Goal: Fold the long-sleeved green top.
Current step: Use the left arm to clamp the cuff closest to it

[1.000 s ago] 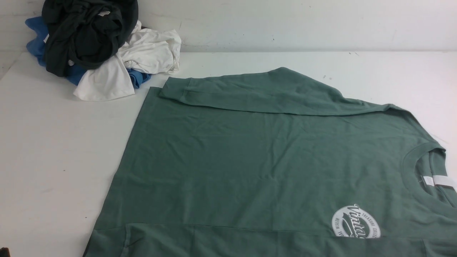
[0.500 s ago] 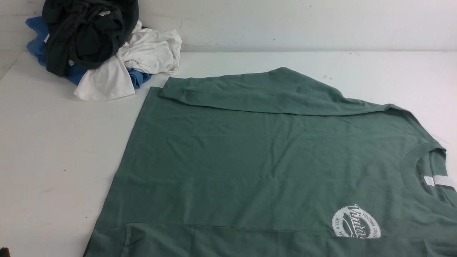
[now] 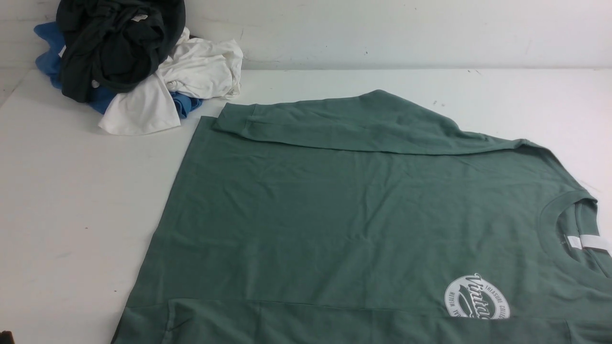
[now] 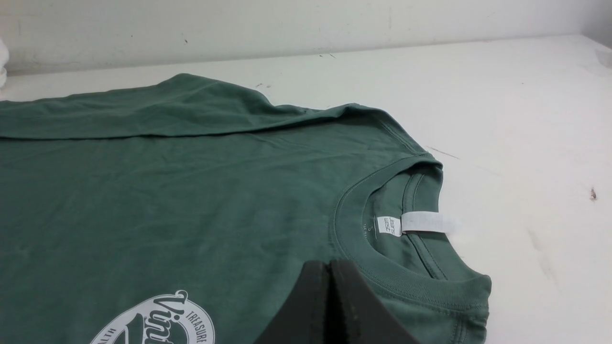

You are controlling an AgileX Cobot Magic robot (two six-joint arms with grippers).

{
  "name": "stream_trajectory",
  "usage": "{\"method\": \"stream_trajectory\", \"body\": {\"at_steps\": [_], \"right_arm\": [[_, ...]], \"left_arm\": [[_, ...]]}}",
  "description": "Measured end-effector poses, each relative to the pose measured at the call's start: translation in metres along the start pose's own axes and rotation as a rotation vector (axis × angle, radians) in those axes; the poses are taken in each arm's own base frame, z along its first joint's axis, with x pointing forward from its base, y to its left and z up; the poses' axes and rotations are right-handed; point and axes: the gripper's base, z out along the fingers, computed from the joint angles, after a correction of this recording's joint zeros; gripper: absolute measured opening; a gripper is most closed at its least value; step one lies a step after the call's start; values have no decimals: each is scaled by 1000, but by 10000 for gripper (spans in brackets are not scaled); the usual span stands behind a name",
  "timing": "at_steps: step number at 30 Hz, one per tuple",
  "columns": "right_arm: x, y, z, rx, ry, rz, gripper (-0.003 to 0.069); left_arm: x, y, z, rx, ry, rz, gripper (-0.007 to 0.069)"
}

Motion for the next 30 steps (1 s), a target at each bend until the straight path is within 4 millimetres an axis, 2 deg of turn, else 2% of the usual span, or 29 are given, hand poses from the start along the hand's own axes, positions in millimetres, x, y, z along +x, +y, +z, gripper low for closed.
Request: {"method": "stream_trajectory", "body": {"at_steps": [3,5,9,10,11,12,14,19,21,23,24,25,26,28,30], "right_arm": [[0,1,0,-9,2,59,-14],[0,3,0,-31,9,182,-14],[0,10,-1,-107,34,623,-14],[-1,13,-1,-145,50,833,-14],[-1,14,-1,-149,55,865,-14],[-2,16,-1,-177,65,999,-14],[-5,18,-2,-200,64,1102,-14],[-6,17,-2,-205,50,1084,-14],[-6,17,-2,-203,37,1054,-14],[-6,17,-2,-203,30,1014,-14],[-7,17,-2,-203,28,1006,-14],[-9,17,-3,-206,20,925,-14],[-19,17,-6,-214,-9,807,-14],[-29,17,-10,-219,-45,718,-14],[-60,17,-15,-202,-108,504,-14]], "left_arm": [[-2,-4,0,48,-21,-208,-7],[-5,-8,0,99,-37,-437,-7],[-11,-15,-2,216,-38,-912,-7],[-13,-17,-2,241,-42,-998,-7],[-13,-17,-2,243,-42,-1005,-7],[-14,-17,-3,253,-43,-1036,-7],[-14,-18,-3,261,-42,-1056,-7],[-15,-18,-3,266,-44,-1055,-7],[-20,-20,-6,281,-57,-953,-7],[-42,-23,-17,322,-114,-774,-7],[-45,-24,-19,327,-119,-739,-7],[-63,-27,-30,357,-166,-623,-7],[-81,-32,-39,382,-170,-498,-7],[-94,-34,-43,389,-146,-417,-7],[-121,-39,-36,377,23,-234,-7]]}}
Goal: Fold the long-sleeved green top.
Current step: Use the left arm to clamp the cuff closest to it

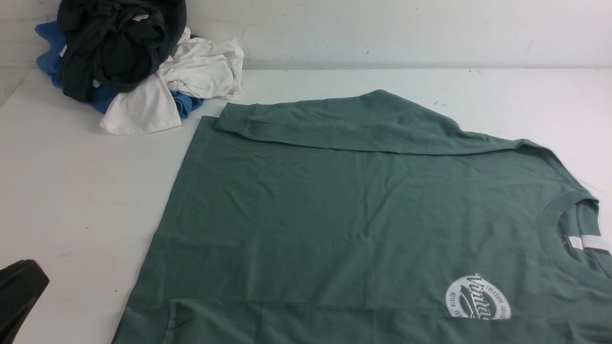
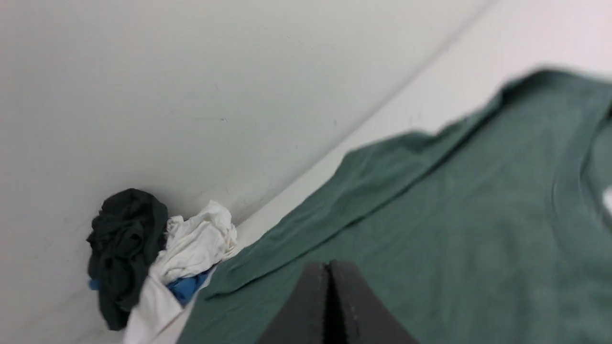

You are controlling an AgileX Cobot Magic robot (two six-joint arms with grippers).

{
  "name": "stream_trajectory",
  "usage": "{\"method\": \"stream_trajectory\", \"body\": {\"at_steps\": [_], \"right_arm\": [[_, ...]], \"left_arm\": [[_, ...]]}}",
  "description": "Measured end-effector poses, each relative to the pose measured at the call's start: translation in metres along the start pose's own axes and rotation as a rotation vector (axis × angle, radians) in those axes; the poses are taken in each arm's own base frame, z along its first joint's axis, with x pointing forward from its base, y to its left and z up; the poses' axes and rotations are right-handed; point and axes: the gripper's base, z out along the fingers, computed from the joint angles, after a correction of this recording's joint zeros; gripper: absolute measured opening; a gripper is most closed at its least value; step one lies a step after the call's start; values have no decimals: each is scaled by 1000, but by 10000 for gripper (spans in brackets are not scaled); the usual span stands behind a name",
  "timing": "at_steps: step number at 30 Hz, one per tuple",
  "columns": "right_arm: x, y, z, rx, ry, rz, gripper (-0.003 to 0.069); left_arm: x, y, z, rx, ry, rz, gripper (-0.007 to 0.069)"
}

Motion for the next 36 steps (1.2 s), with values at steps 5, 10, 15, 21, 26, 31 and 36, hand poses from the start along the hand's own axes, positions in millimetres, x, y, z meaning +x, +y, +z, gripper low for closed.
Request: {"method": "stream_trajectory", "body": {"at_steps": [5,10,15,21,26,31,36], "right_arm": [[-53,26,19,50,40,-328,-14],[-86,50,63,45,350,-453,-14],[-72,76,83,-129,766,-535,-14],[-41,80,71,-227,1082,-604,-14],[-38,78,70,-228,1104,-638,-14],[-40,78,75,-222,1045,-653,-14],[-41,79,76,-222,1030,-654,-14]], "left_arm": [[-45,3,26,-87,454,181,-7],[-65,21,66,-184,815,259,-5],[-27,30,118,-196,1071,272,78],[24,49,150,-215,1150,209,256],[46,61,169,-246,1129,182,343],[59,71,194,-277,1070,159,353],[73,79,205,-291,1105,148,353]]}}
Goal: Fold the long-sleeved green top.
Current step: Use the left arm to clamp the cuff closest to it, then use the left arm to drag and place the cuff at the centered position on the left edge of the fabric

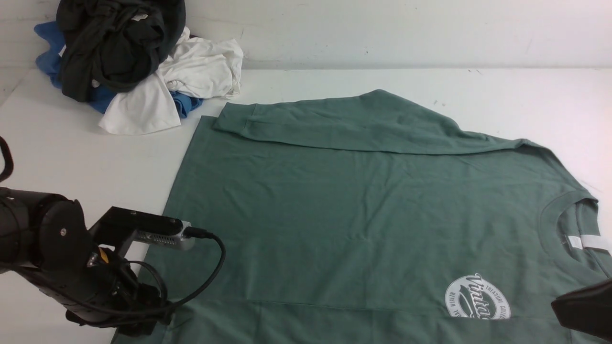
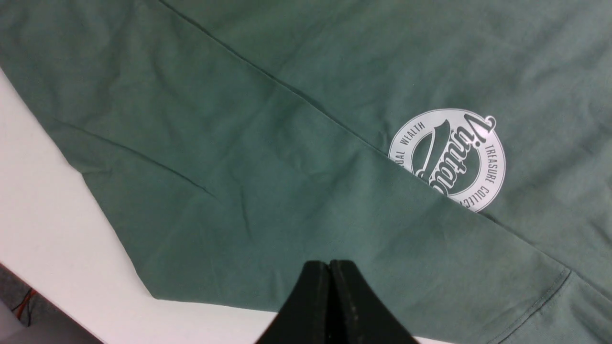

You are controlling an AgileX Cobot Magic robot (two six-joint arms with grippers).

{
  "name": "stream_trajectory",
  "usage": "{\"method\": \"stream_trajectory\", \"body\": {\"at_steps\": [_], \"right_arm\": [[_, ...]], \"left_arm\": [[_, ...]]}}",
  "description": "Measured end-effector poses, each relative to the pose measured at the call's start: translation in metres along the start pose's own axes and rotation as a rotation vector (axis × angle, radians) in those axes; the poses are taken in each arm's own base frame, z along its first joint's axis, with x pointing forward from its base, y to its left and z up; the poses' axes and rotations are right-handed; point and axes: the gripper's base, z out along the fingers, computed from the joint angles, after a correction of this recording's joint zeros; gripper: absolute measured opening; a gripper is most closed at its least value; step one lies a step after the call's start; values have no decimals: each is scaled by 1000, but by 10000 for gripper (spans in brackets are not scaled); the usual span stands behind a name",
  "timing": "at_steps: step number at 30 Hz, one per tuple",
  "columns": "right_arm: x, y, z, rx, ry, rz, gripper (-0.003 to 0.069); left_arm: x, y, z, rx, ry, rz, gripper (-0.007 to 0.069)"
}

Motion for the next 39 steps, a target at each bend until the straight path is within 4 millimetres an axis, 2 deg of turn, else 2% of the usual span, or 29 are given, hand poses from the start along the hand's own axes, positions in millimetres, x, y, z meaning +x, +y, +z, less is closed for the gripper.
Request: {"method": "stream_trajectory", "body": {"at_steps": [3,9,12,22,30,33,37,38,39], "right_arm": [[0,0,0,0,-1,0,-14],[0,0,0,1,-2,0,-14],[0,0,0,2,-1,-1,-14],[-1,-1,0,6,-9,-3,-14],[-2,-1,0,10,-19,-3,-14],[-2,-1,0,13,-24,-4,-14],[-5,-5,1,47,-39,8,-14],[-6,-7,4,60,-29,19,-14],[-6,-7,4,63,-30,21,-14]], "left_arm": [[-2,1,9,-2,19,-2,353],[-3,1,9,-2,16,-2,346],[-3,1,8,-2,13,-3,307],[-2,0,-7,0,-40,2,91],[-1,-1,-8,1,-32,2,64],[0,-1,-11,2,-34,10,55],[-11,-3,-30,9,-52,49,23],[-18,-4,-40,11,-68,61,23],[-18,-4,-40,11,-68,61,23]]}}
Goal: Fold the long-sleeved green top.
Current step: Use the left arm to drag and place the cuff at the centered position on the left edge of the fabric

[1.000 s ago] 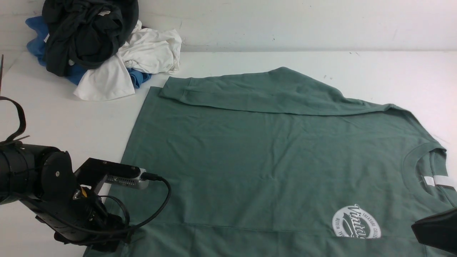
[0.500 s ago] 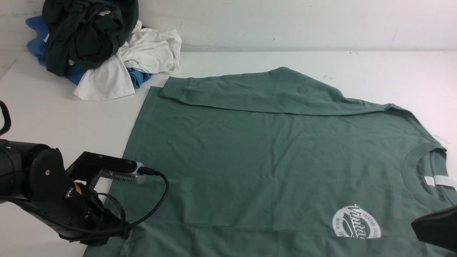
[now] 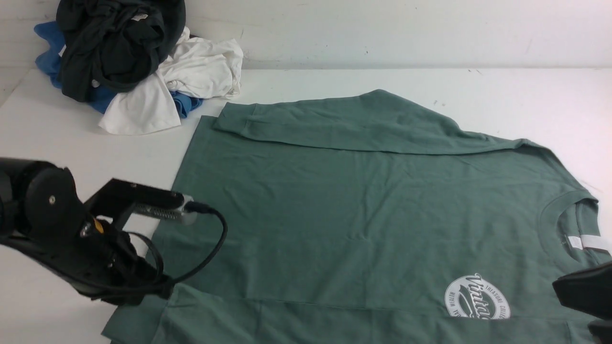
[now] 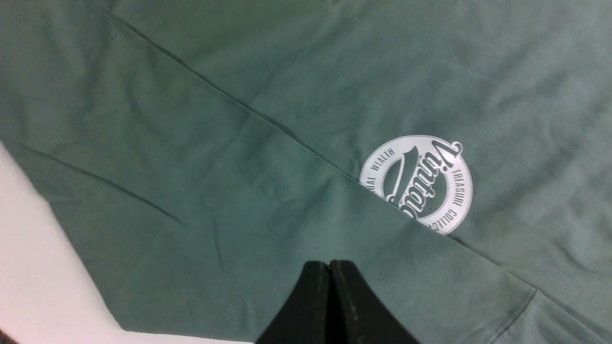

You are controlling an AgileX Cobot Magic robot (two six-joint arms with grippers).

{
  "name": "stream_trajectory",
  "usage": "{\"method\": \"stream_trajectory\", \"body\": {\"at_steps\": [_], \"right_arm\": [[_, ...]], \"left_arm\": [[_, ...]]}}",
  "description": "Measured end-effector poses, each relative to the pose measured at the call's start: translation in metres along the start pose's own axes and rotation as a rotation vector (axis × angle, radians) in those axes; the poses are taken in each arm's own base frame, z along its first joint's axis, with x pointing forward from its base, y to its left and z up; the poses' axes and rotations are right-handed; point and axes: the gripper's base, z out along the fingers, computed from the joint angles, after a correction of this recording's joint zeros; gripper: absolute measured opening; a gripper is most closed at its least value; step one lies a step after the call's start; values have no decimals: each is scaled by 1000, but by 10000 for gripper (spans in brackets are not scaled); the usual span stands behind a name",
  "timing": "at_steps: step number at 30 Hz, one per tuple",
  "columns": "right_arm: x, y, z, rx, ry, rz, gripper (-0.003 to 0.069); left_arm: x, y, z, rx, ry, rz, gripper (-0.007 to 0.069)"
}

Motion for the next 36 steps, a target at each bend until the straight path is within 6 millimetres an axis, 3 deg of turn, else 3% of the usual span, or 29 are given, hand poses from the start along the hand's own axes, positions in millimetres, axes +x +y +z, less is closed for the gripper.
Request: {"method": "stream_trajectory", "body": {"at_steps": [7,12,19,22,26,36], "right_arm": [[-7,-12,27,55,92,24,-14],[-17,-19,54,75,106,62,-14],[-24,-30,97,92,169,99,-14],[-23,-32,109,101,195,102,-10],[-22,-34,114,111,217,105,-7],[-19,-32,94,126,209,101,0]], "left_arm": [[-53,-3,-65,-13,-145,72,23],[-81,-6,-107,-20,-262,103,23],[-108,-8,-135,-25,-325,132,23],[-118,-7,-132,-27,-325,144,23],[-133,-5,-112,-34,-283,148,23],[-157,16,-47,-189,-198,118,23]]}}
